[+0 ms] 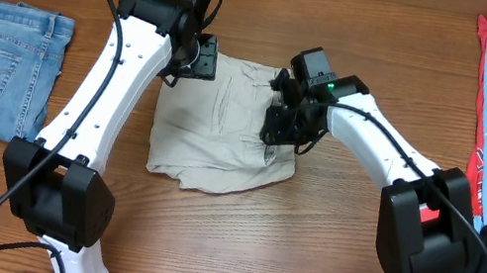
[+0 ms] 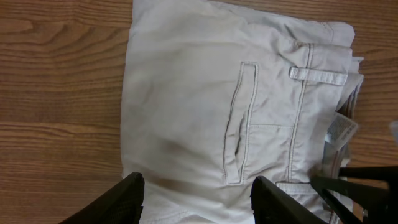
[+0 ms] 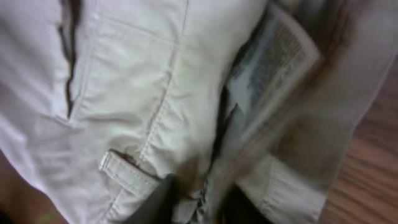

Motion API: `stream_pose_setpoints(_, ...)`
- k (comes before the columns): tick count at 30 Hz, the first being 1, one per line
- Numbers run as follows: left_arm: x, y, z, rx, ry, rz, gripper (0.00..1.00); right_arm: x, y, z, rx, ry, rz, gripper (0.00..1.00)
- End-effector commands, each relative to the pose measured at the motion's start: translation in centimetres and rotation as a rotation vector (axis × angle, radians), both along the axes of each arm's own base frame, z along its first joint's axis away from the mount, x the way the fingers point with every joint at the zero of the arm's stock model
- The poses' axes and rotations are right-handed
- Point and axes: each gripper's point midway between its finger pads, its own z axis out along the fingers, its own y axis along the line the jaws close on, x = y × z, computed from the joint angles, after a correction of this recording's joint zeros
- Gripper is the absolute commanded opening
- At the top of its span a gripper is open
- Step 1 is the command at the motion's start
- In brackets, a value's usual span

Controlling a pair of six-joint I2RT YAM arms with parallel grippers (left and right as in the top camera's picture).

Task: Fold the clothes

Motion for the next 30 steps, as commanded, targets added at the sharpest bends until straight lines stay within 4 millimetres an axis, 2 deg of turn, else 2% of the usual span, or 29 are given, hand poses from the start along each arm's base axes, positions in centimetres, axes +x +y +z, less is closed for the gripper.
stream_pose_setpoints(1, 0.4, 0.2, 0.8, 0.012, -0.029, -0.016, 0.59, -1.7, 0.9, -2.1, -0.004, 0.065, 0.030, 0.04)
stream_pose_setpoints(4, 0.4, 0.2, 0.8, 0.013, -0.028, -0.016, 0.59, -1.4, 1.4, -0.7, 0.009, 0.057, 0.035, 0.04)
stream_pose_setpoints(6, 0.4, 0.2, 0.8, 0.013, -0.028, -0.016, 0.59, -0.5, 1.6, 2.0, 0.019, 0.030, 0.032, 0.04)
stream_pose_setpoints(10, 0.3, 0.2, 0.8, 0.014, -0.024, -0.016, 0.59, 1.7, 1.1, 8.8, 0.034, -0.066, 0.005, 0.04)
stream_pose_setpoints(12, 0.1, 0.3, 0.8, 0.015, -0.017, -0.016, 0.59, 2.0, -0.1, 10.2, -0.025, -0.084, -0.027, 0.04)
stream_pose_setpoints(15, 0.1, 0.3, 0.8, 0.016, -0.017, -0.015, 0.59, 1.4, -2.1, 8.5, -0.136, -0.037, -0.095, 0.04)
stream_pose_setpoints(20, 0.0, 0.3, 0.7, 0.017, -0.011, -0.016, 0.58, -0.9, -4.7, 2.4, -0.297, 0.120, -0.188, 0.04)
stream_pose_setpoints(24, -0.1, 0.4, 0.7, 0.019, -0.006, -0.016, 0.58, -2.0, -5.5, -1.8, -0.347, 0.187, -0.194, 0.04)
stream_pose_setpoints(26, -0.1, 0.3, 0.7, 0.018, -0.006, -0.016, 0.59, -2.3, -5.6, -3.2, -0.356, 0.202, -0.192, 0.04)
stream_pose_setpoints(30, -0.1, 0.3, 0.7, 0.018, -0.006, -0.016, 0.61, -1.7, -5.6, -4.6, -0.365, 0.188, -0.194, 0.06)
